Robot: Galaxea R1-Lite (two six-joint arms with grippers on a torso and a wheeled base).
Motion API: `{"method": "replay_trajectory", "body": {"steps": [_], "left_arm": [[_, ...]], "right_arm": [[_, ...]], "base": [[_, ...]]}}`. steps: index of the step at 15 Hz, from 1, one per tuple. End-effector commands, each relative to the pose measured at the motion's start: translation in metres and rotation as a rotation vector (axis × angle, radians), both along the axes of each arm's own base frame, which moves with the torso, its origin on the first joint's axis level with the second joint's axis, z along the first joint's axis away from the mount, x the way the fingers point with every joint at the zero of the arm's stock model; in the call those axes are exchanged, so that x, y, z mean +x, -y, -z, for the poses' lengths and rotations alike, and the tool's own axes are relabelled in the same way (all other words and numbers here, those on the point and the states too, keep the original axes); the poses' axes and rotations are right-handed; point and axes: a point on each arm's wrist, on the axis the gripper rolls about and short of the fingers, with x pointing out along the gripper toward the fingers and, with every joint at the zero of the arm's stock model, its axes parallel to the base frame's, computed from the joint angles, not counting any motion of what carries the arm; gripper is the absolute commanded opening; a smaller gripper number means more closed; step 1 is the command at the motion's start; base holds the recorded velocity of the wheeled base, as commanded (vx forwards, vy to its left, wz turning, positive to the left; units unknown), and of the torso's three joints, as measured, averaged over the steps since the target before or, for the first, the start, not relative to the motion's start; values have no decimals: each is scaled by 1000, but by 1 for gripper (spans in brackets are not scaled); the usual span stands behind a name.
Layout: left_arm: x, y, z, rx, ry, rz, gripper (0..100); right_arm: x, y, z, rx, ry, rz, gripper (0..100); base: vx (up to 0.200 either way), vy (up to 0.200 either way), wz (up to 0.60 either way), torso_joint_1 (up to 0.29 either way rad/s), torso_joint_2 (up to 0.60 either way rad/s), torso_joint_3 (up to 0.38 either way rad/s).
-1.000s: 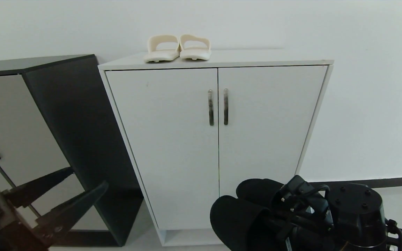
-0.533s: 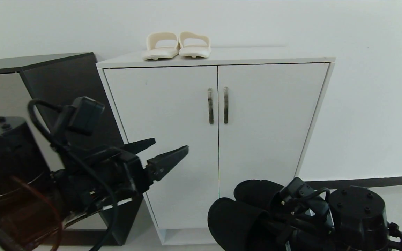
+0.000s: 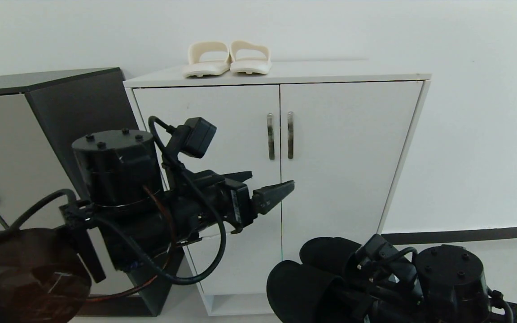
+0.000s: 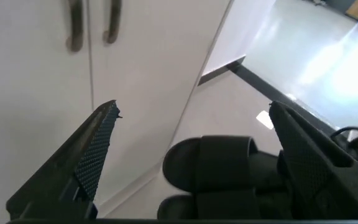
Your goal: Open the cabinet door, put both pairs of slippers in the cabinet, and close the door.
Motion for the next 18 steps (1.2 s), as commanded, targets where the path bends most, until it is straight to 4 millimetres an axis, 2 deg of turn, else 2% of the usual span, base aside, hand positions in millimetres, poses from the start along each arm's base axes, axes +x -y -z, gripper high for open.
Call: {"method": "replay_trajectory", "body": {"steps": [1, 4, 6, 8, 10, 13, 18], "left_arm": [[21, 17, -2, -8, 7, 35, 100], [44, 35, -11, -20, 21, 75, 100], [60, 46, -20, -53, 35, 162, 100], [77, 45, -29, -91, 6, 213, 100], [93, 40, -29, -92, -34, 272, 100], [119, 41, -24, -102, -35, 249, 100], [125, 33, -23, -101, -35, 223, 100]], "right_arm": [[0, -1, 4, -10, -12, 0, 0], [0, -1, 5, -13, -13, 1, 0], [0, -1, 5, -14, -10, 0, 0], [0, -1, 4, -13, -8, -1, 0], [1, -1, 7, -20, -14, -1, 0], [2, -2, 8, -24, -17, -1, 0], [2, -3, 11, -32, -24, -1, 0]], "base": [[0, 0, 0, 0, 0, 0], [0, 0, 0, 0, 0, 0], [0, 0, 0, 0, 0, 0], [0, 0, 0, 0, 0, 0], [0, 0, 0, 0, 0, 0], [0, 0, 0, 0, 0, 0], [0, 0, 0, 0, 0, 0]]}}
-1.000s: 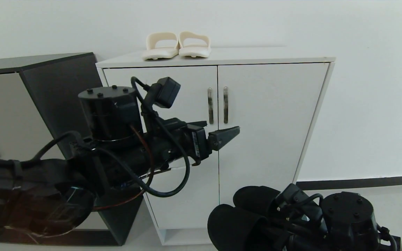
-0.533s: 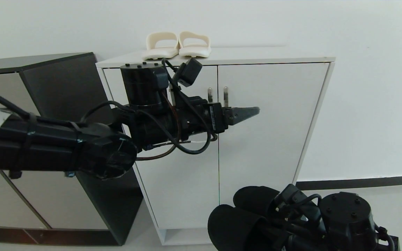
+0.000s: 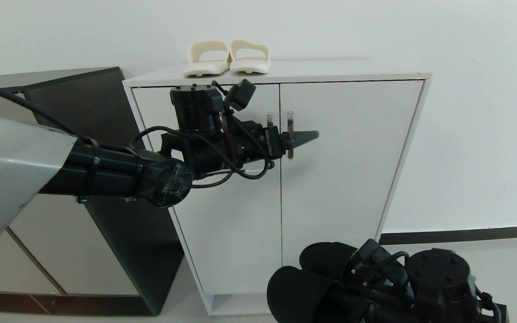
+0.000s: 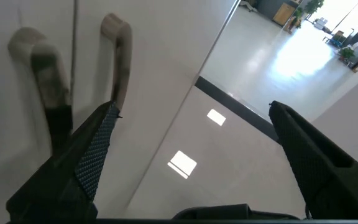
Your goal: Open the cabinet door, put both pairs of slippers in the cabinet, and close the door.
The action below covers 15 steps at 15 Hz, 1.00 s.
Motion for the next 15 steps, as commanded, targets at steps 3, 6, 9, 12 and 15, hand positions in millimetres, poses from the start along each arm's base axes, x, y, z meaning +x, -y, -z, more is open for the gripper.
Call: {"method": "replay_trajectory", "body": {"steps": [3, 6, 9, 12, 15], "left_arm": [[6, -7, -1, -5, 8, -36, 100], [11, -4, -1, -8, 16, -59, 100], [15, 2, 5, -2, 5, -49, 100], [16, 12, 8, -2, 4, -33, 100], [18, 15, 10, -1, 5, -33, 0]], "right_arm": [[0, 0, 1, -2, -3, 1, 0], [0, 0, 2, -5, -5, -1, 0], [0, 0, 2, -4, -6, -1, 0], [0, 0, 2, -6, -8, -1, 0], [0, 0, 3, -6, -10, -1, 0]], "base": [[0, 0, 0, 0, 0, 0], [0, 0, 0, 0, 0, 0], [0, 0, 0, 0, 0, 0], [0, 0, 0, 0, 0, 0], [0, 0, 0, 0, 0, 0]]}}
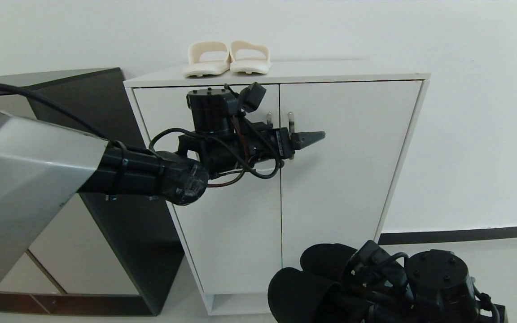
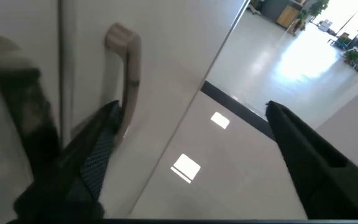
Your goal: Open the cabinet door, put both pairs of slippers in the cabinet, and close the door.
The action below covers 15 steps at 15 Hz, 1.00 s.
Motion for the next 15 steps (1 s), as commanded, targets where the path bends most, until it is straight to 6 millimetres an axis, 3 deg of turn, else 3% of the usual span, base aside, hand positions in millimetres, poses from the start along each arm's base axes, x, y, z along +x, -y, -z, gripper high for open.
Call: {"method": "replay_trajectory", "body": {"steps": [1, 5, 11, 13, 15], "left_arm": [[1, 1, 3, 3, -3, 4, 0], [-12, -7, 0, 8, -7, 4, 0], [-66, -24, 8, -13, 31, 39, 0], [-85, -31, 2, -47, 83, 48, 0], [-92, -36, -9, -69, 113, 27, 0]], "right_arm": [[0, 0, 0, -1, -3, 1, 0], [-10, 7, 2, 17, -46, -95, 0], [-22, 8, 6, -7, -63, -177, 0], [-23, 8, 6, -6, -63, -182, 0], [-24, 6, 6, -2, -61, -191, 0]], "base": [[0, 0, 0, 0, 0, 0], [0, 0, 0, 0, 0, 0], [0, 0, 0, 0, 0, 0], [0, 0, 0, 0, 0, 0], [0, 0, 0, 0, 0, 0]]}}
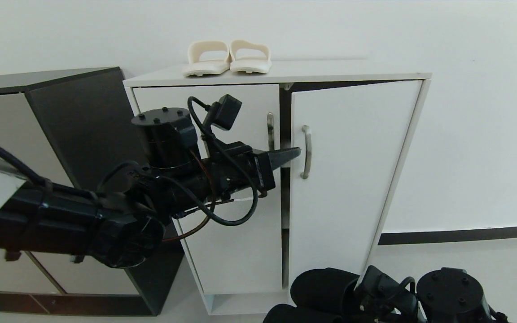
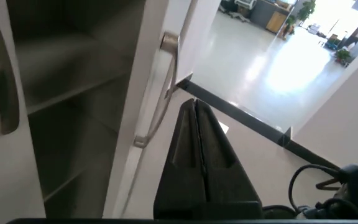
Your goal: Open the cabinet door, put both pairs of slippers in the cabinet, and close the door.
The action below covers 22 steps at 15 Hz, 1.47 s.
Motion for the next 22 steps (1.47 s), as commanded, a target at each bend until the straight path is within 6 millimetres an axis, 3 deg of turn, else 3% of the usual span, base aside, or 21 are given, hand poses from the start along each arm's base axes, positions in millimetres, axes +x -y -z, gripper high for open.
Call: {"method": "replay_trajectory", "body": {"steps": [1, 6, 11, 18, 20, 22], "left_arm": [[-8, -10, -19, -31, 45, -15, 0], [28, -11, -16, -33, 43, -74, 0], [55, 6, -11, -29, 37, -68, 0], [53, 20, -21, -17, 15, -34, 0], [43, 26, -21, -12, 11, -13, 0], [13, 35, -22, -4, 0, 32, 0]], "right_arm": [[-2, -2, -1, 9, -1, -23, 0], [-5, -3, -2, 12, 3, -35, 0], [-5, -4, -2, 12, 5, -35, 0], [-4, -4, -1, 11, 4, -34, 0], [-5, -4, -1, 10, 3, -37, 0], [-5, -5, 0, 6, 3, -39, 0]], "base": [[0, 0, 0, 0, 0, 0], [0, 0, 0, 0, 0, 0], [0, 0, 0, 0, 0, 0], [-29, 0, 0, 1, 1, 0], [-200, 0, 0, 0, 5, 2], [-200, 0, 0, 7, 5, 2]]}}
